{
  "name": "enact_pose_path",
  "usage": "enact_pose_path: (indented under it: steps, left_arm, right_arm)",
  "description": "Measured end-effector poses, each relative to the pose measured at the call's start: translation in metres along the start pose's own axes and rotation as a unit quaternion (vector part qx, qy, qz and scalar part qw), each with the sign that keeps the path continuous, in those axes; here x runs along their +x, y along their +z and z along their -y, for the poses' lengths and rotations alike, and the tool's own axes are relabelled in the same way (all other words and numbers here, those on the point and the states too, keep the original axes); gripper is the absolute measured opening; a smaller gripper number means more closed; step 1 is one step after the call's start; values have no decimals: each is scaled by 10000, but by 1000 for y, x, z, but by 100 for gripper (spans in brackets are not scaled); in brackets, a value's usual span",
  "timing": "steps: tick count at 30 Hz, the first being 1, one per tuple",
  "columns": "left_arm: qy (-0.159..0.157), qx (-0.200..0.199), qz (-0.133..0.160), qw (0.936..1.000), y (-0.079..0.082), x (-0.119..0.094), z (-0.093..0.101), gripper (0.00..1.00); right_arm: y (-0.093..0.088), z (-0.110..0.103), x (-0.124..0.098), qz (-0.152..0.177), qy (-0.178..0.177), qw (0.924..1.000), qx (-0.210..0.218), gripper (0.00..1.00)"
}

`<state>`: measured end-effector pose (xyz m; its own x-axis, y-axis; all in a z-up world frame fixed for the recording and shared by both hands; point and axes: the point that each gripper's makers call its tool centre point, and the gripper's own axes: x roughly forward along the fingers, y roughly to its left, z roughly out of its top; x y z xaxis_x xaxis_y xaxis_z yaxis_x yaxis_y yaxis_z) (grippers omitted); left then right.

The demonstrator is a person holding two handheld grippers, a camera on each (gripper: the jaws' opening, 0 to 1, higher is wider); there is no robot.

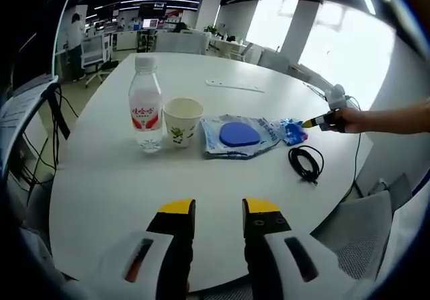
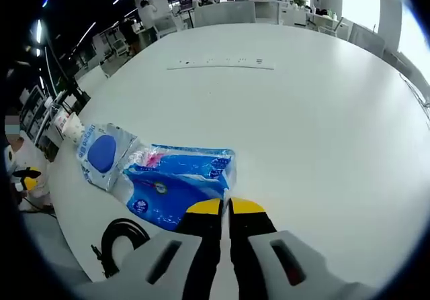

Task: Arrange the tabletop items into an orderly group along one side of the table until the central work area is clear of visible clutter.

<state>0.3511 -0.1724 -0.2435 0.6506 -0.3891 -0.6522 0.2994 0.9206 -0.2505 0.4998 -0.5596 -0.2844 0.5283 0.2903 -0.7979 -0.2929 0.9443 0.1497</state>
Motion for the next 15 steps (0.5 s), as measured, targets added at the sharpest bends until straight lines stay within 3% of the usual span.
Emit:
enact_pose_path:
  steps: [15]
  left_arm:
    - [-5,16,7,10000,0,0,0,26]
  right_arm:
    - [-4,4,0,68,-73,9996,276,0]
